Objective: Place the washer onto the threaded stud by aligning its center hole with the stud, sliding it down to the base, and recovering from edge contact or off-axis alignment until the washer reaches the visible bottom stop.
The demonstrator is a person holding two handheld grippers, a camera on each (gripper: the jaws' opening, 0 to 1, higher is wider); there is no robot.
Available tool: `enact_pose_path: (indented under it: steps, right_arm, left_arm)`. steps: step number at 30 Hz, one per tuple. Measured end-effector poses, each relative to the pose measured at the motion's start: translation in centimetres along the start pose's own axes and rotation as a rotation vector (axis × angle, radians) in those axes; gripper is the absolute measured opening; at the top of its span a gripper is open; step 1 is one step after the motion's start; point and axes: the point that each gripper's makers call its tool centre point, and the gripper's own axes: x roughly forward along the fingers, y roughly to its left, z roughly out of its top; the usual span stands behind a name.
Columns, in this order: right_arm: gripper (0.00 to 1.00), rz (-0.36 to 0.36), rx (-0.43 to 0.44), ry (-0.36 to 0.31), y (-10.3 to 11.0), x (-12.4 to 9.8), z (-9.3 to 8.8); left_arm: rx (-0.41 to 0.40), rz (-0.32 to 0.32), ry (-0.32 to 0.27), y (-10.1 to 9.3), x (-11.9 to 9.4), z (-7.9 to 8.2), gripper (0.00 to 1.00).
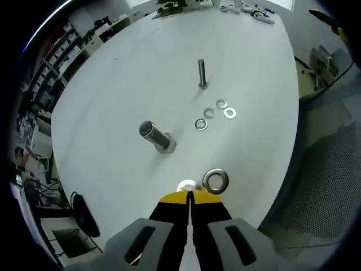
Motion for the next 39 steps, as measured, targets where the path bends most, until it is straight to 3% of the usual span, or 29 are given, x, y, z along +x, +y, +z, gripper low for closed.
enact_pose_path:
  steps: [8,20,24,26,29,32,37,39]
  right_arm:
    - [0.55,-0.004,-0.002,0.005,-0.1,0.0,-0.1]
    - [0.55,-0.013,0.008,0.007,-0.4,0.0,-0.2]
    - [0.55,-0.015,0.008,0.006,-0.4,0.0,-0.2]
    - [0.55,-0.016,0.004,0.008,-0.4,0.0,-0.2]
    - [0.55,-0.018,0.005,0.009,-0.4,0.0,-0.2]
    - [0.55,-0.020,0.009,0.008,-0.5,0.0,-0.2]
    - [0.55,-0.028,0.017,0.007,-0.7,-0.1,-0.3]
    - [0.55,-0.030,0.018,0.006,-0.7,-0.1,-0.3]
  left_arm:
    - [0.011,-0.064,0.052,-0.9,1.3,-1.2,0.02]
    - [0.067,-0.074,0.069,-0.8,2.4,-1.0,0.05]
    - [0.109,-0.081,0.103,-1.1,2.9,-1.4,0.06]
    - [0.168,-0.085,0.117,-1.0,3.0,-1.6,0.04]
    - [0.098,-0.092,0.115,-0.6,3.2,-1.5,0.03]
    - [0.103,-0.090,0.123,-0.8,3.1,-1.5,0.03]
    - [0.161,-0.067,0.186,-1.0,3.2,-1.4,0.03]
    - [0.125,-0.068,0.196,-0.9,3.2,-1.5,0.03]
